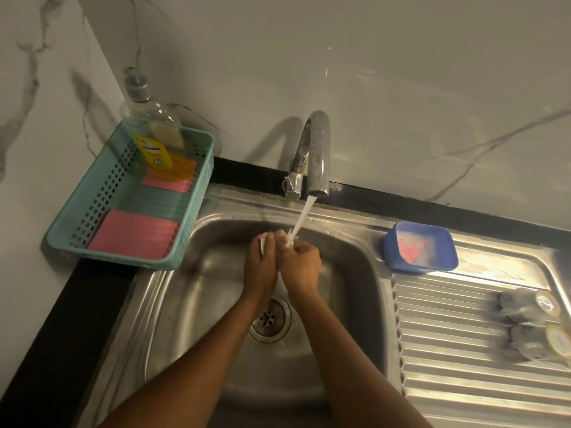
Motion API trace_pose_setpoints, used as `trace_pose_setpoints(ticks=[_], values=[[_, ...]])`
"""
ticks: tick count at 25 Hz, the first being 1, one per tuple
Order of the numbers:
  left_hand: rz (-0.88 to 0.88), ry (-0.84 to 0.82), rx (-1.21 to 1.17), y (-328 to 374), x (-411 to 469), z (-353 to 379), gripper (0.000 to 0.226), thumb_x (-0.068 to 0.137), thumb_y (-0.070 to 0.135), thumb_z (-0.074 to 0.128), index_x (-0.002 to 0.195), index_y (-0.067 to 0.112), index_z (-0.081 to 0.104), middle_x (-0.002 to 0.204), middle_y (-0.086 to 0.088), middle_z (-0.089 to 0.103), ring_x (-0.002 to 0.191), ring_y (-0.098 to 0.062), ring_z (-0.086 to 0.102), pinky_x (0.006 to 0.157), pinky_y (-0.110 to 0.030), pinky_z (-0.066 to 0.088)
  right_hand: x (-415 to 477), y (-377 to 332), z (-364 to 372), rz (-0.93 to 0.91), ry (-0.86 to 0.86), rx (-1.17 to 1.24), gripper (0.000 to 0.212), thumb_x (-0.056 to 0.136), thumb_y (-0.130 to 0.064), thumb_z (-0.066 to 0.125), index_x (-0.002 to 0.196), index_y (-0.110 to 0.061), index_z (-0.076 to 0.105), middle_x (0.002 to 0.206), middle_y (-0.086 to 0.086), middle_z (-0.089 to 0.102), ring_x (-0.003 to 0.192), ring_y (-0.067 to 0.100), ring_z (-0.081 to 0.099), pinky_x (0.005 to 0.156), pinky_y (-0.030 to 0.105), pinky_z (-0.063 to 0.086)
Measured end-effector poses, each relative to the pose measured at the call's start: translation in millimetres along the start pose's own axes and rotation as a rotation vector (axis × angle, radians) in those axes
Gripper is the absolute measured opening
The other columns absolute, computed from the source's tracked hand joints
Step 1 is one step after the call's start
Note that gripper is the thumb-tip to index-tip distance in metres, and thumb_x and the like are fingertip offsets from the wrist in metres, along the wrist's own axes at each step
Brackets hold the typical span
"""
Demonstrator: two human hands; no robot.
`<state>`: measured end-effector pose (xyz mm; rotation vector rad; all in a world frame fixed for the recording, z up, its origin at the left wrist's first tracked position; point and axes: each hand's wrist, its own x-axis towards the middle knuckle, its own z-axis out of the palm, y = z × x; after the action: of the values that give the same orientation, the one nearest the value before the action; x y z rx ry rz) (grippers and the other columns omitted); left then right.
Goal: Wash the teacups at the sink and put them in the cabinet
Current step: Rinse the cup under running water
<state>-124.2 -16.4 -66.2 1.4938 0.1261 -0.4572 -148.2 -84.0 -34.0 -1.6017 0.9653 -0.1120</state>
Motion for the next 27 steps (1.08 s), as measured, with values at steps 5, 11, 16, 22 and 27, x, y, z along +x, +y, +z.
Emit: trace_pose_setpoints(ticks=[5, 11, 16, 22, 27], values=[[-0.096, -0.019, -0.029, 36.0, 17.6, -9.7, 0.034, 0.105, 0.033, 0.042, 0.098, 0.013, 0.069, 0.089, -0.014, 0.074, 0.086, -0.032, 0.072, 0.064, -0.036, 0.059, -5.8, 2.4, -20.6, -0.283, -0.482, -0.052, 0.034, 0.108, -0.034, 0.043, 0.109, -0.01, 0.067, 0.102, 0.007, 0.073, 0.098, 0.015, 0.07, 0.089, 0.029, 0.057], [-0.544, -0.219, 0.189, 42.9, 17.8, -14.8, 0.063, 0.099, 0.068, 0.036, 0.106, 0.016, 0.07, 0.088, -0.016, 0.071, 0.079, -0.025, 0.065, 0.074, -0.038, 0.057, 3.5, 17.1, -33.4, -0.407, -0.391, -0.375, 0.028, 0.103, -0.039, 0.049, 0.111, -0.016, 0.063, 0.103, 0.003, 0.071, 0.093, 0.014, 0.069, 0.085, 0.04, 0.058], [-0.024, -0.03, -0.083, 23.5, 7.3, -12.4, 0.043, 0.1, 0.048, 0.055, 0.097, 0.008, 0.07, 0.088, -0.012, 0.073, 0.085, -0.023, 0.071, 0.071, -0.039, 0.054, -23.4, -11.2, -5.1, -0.055, -0.374, 0.24, 0.031, 0.106, -0.026, 0.048, 0.118, -0.003, 0.064, 0.109, 0.017, 0.071, 0.099, 0.022, 0.07, 0.083, 0.031, 0.055], [-0.707, -0.082, -0.059, 43.5, 16.5, -15.8, 0.042, 0.097, 0.049, 0.053, 0.092, 0.011, 0.071, 0.07, -0.008, 0.067, 0.061, -0.022, 0.062, 0.059, -0.031, 0.05, -4.7, 15.9, -43.8, -0.741, -0.592, -0.86, 0.045, 0.105, -0.056, 0.031, 0.136, -0.031, 0.051, 0.148, -0.007, 0.049, 0.142, 0.007, 0.038, 0.124, 0.049, -0.007], [-0.42, -0.215, -0.22, 27.9, 18.6, -17.3, 0.046, 0.101, 0.046, 0.049, 0.105, 0.004, 0.068, 0.089, -0.011, 0.068, 0.077, -0.022, 0.064, 0.072, -0.033, 0.047, -17.6, -9.8, -35.9, -0.296, -0.434, -0.202, 0.03, 0.105, -0.034, 0.049, 0.117, -0.01, 0.063, 0.106, 0.006, 0.072, 0.097, 0.014, 0.068, 0.087, 0.033, 0.054]])
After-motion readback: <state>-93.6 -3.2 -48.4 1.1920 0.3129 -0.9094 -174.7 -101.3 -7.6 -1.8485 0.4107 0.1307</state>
